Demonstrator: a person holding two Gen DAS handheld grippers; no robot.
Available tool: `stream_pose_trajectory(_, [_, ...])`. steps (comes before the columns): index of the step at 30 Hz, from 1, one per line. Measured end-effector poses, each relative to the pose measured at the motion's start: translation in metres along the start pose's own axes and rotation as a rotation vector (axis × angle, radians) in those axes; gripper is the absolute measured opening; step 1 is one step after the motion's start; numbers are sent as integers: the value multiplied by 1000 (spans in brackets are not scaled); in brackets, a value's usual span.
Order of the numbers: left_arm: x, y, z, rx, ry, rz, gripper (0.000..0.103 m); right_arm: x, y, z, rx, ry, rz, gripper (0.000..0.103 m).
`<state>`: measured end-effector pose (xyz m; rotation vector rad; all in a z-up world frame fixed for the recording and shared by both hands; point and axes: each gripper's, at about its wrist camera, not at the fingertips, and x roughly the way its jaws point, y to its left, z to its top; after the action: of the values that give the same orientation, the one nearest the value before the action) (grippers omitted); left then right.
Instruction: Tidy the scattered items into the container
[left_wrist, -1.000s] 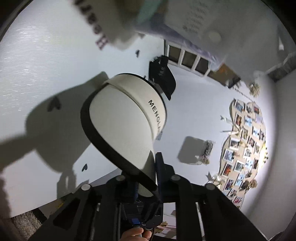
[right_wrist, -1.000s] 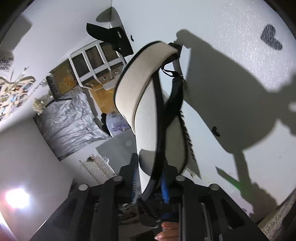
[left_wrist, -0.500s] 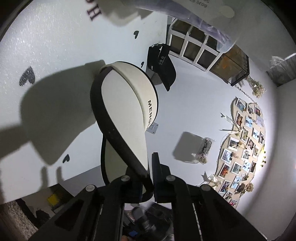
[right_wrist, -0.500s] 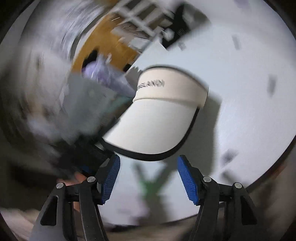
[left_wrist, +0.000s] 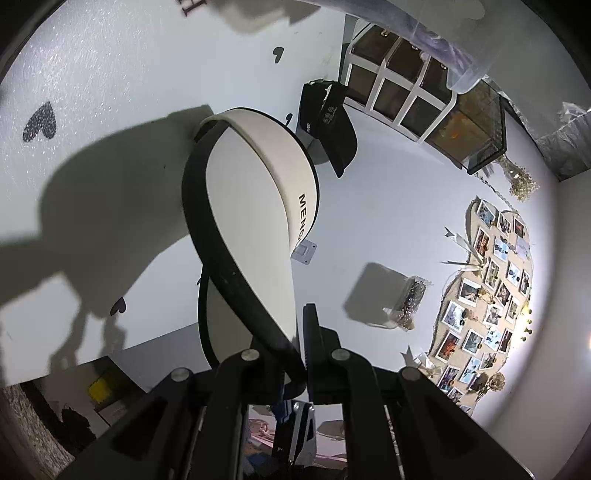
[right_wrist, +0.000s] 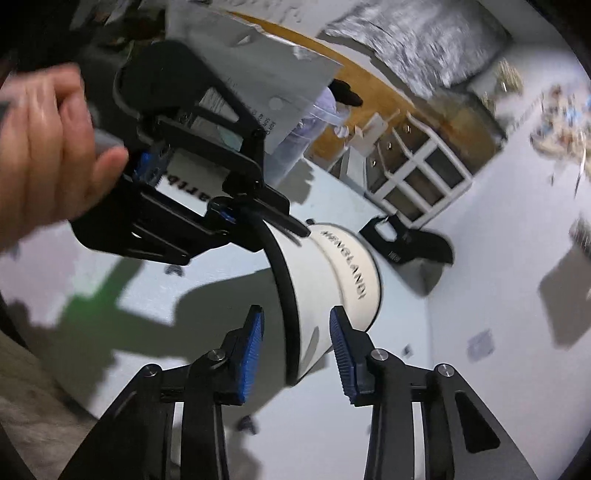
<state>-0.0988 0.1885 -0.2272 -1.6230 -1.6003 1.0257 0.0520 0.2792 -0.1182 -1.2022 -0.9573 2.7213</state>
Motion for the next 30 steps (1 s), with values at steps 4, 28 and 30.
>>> stream_pose_trajectory(4, [3,2,-1,-29,0,-15,8,3,7,-3,-112,-8,-80,13])
stream_pose_trajectory(28, [15,-106,-116,1679,-123,931,54,24,-48,15,-2,9,15,9])
stream_pose_trajectory(30, [29,-100,-115,1755,-109,976,51,25,-48,16,-12,9,18,9])
